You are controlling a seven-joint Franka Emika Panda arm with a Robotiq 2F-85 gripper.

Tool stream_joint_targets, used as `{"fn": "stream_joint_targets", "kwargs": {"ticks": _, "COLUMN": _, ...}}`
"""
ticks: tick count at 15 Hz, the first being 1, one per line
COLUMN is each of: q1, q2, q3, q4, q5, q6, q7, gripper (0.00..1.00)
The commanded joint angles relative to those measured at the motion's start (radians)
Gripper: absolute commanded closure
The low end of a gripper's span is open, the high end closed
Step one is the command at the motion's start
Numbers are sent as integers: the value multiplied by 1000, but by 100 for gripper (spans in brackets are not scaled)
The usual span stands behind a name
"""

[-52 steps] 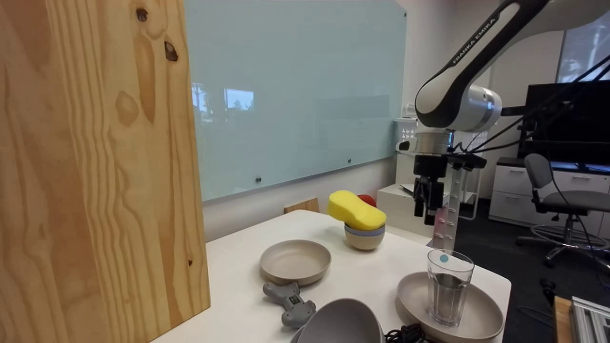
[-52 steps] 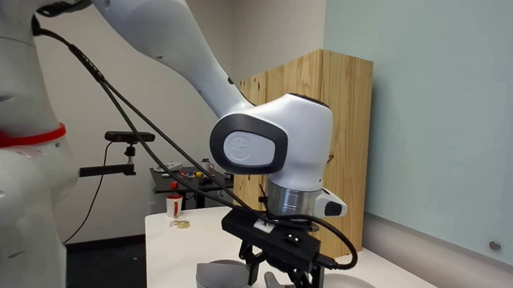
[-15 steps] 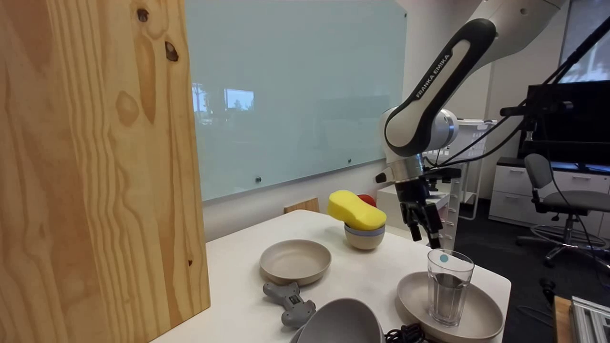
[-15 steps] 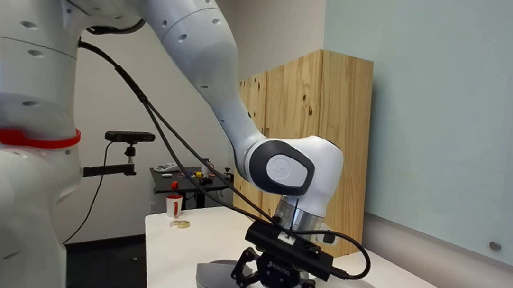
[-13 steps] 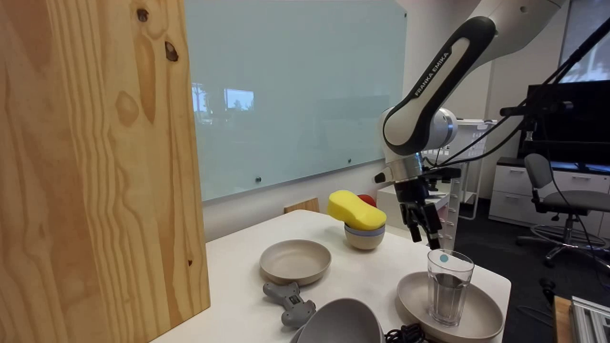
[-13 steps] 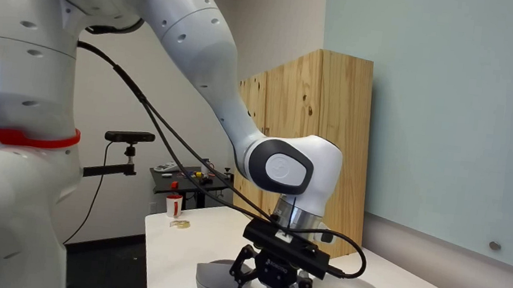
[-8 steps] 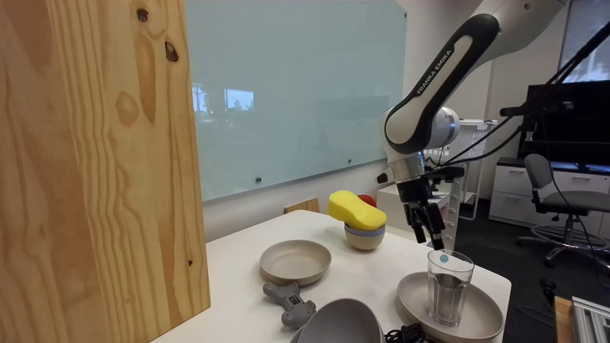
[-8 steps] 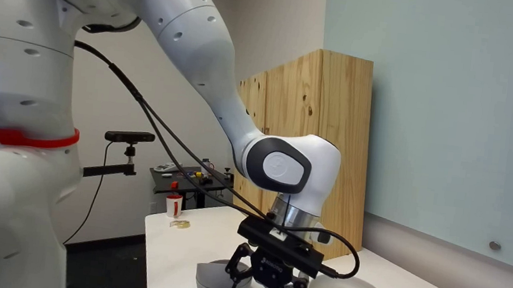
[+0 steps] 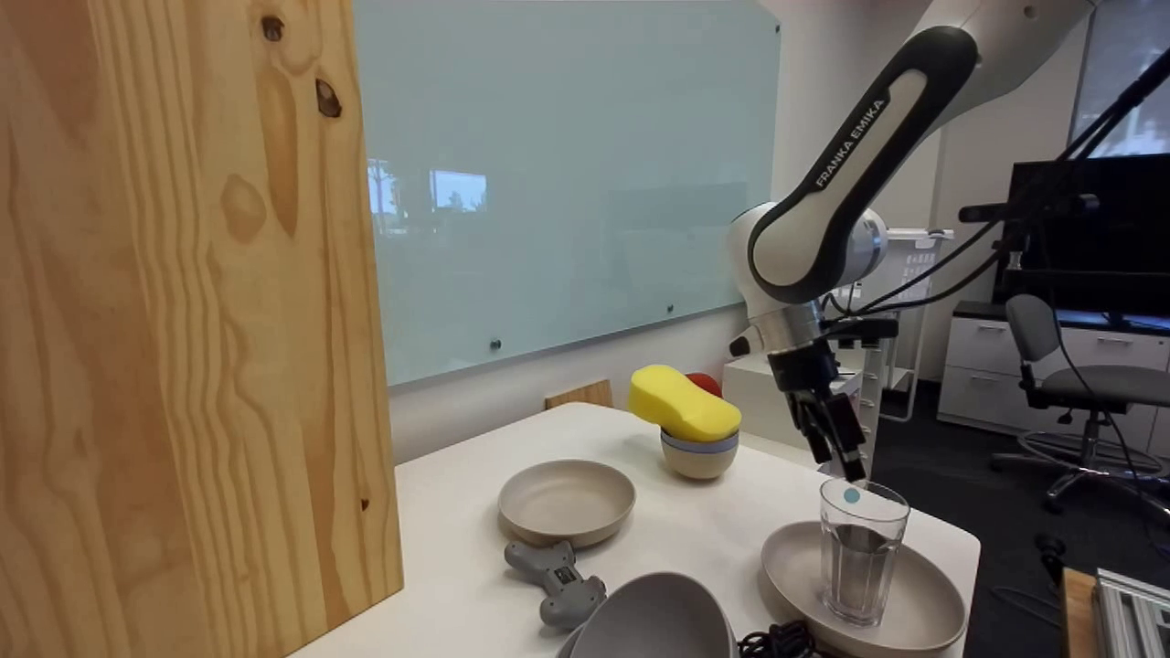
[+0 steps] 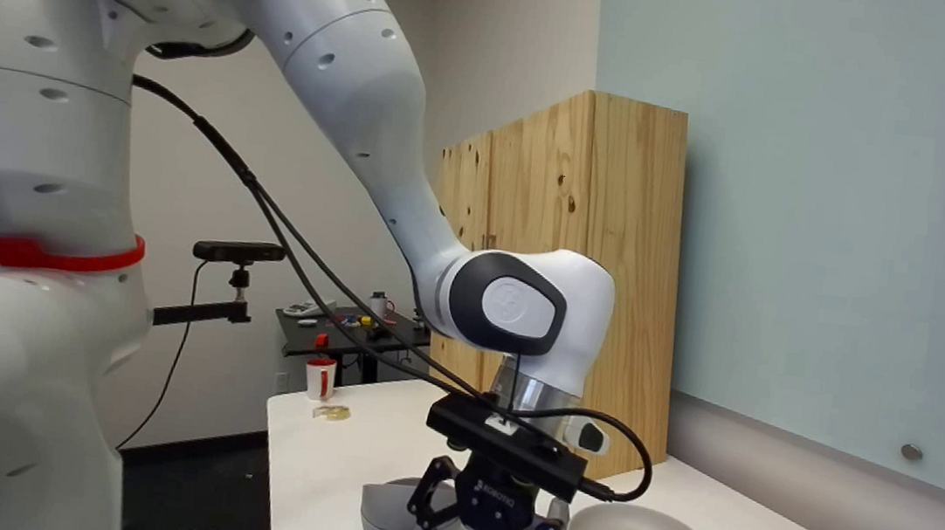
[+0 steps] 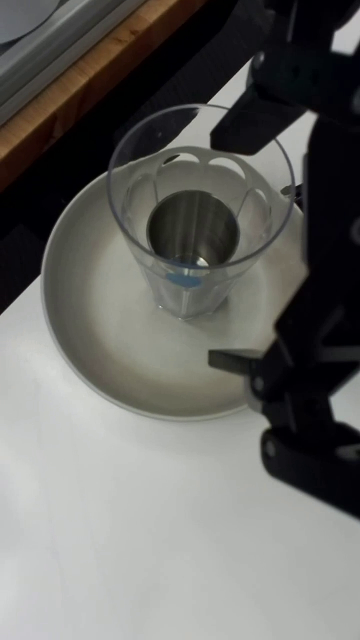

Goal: Remove the glass cup from the grey plate.

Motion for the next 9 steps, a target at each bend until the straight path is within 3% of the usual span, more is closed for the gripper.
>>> {"fn": "stream_joint_targets", "kwargs": {"ticks": 1, "q1": 7, "q2": -21, "q3": 6, "q4": -58, "q5": -50, "q6": 55, "q7": 68, "gripper": 0}}
{"fn": "stream_joint_targets", "kwargs": {"ticks": 8, "q1": 4, "q2": -21, "q3": 4, "q4": -94, "q5": -79, "q6": 114, "q7": 66, "gripper": 0}}
{"fn": "stream_joint_targets", "kwargs": {"ticks": 9, "q1": 4, "q2": -22, "q3": 3, "q4": -98, "q5": -81, "q6": 119, "q7": 61, "gripper": 25}}
